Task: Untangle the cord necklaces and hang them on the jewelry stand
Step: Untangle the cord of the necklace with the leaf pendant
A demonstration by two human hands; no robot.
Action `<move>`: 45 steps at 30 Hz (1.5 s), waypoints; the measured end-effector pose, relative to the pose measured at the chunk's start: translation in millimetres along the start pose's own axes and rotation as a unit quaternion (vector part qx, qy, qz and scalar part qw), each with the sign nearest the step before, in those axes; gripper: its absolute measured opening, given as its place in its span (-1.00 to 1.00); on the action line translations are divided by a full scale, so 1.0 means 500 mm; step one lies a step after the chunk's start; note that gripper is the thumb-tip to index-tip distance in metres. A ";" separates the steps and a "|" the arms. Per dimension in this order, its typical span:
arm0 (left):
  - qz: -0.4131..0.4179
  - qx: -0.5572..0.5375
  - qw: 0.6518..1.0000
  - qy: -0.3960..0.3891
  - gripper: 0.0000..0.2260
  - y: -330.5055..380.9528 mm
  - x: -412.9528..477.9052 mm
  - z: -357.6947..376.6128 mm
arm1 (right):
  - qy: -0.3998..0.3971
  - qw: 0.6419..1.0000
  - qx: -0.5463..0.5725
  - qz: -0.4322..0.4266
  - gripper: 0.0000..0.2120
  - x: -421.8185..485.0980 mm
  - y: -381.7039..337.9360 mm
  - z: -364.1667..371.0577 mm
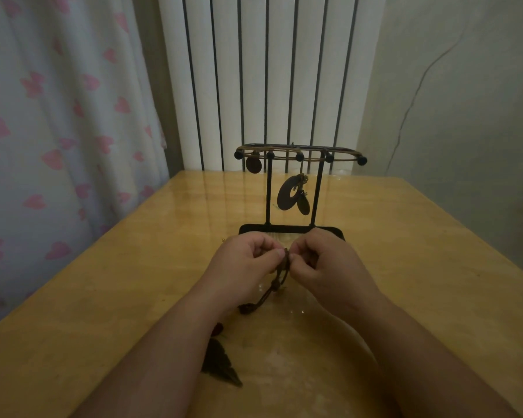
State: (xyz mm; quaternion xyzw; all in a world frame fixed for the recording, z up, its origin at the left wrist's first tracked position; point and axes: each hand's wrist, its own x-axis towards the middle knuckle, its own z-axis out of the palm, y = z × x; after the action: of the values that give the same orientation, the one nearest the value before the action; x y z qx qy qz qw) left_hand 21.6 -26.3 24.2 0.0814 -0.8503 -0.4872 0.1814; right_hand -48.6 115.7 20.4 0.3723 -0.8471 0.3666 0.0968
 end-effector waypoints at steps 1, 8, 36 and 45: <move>0.005 0.010 1.000 -0.003 -0.93 0.001 0.000 -0.001 | -0.002 1.000 -0.008 -0.002 -0.94 0.000 0.000 0.000; 0.079 0.114 0.990 -0.015 -0.86 0.001 -0.003 -0.012 | -0.035 0.996 -0.072 -0.032 -0.95 0.005 -0.011 -0.011; 0.109 0.122 0.986 -0.023 -0.83 -0.006 0.014 -0.017 | -0.046 0.996 -0.065 -0.038 -0.95 0.009 -0.011 -0.004; 0.083 0.123 0.987 -0.056 -0.87 -0.010 0.018 -0.016 | -0.049 0.996 -0.062 -0.032 -0.93 0.011 -0.010 -0.006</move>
State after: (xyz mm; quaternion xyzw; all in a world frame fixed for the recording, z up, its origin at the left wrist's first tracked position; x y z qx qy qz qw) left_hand 16.0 -38.1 25.5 0.0048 -0.9166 -0.3656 0.1620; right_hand -48.9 112.5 27.8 0.4102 -0.8596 0.2913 0.0894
